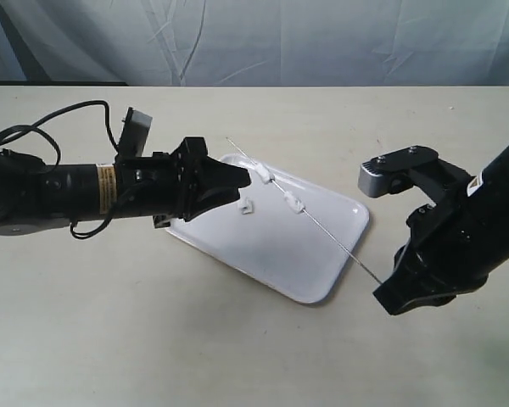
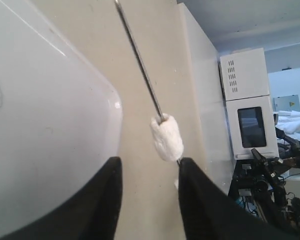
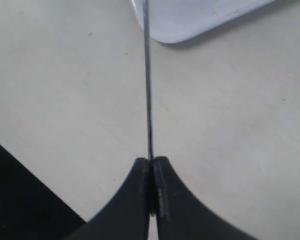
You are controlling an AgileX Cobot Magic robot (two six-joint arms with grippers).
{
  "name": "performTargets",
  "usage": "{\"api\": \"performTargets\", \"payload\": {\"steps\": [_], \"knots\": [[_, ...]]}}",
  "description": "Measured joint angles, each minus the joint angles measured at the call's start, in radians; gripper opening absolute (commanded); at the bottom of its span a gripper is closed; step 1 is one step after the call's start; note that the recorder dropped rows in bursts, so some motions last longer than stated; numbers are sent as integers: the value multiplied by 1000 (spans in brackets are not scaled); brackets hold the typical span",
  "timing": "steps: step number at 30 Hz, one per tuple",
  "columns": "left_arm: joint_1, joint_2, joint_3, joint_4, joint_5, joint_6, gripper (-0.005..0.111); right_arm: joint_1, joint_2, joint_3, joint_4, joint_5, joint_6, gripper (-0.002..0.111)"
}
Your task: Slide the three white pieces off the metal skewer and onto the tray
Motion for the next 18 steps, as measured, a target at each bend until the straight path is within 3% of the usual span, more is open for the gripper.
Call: {"api": "performTargets", "payload": {"steps": [14,18], "knots": [[-59,82,-105,-17,-8,-26,36,0,0,0,18,28,-23,-1],[-59,82,-105,-18,-12,-26,20,0,0,0,24,28,-24,-1]]}}
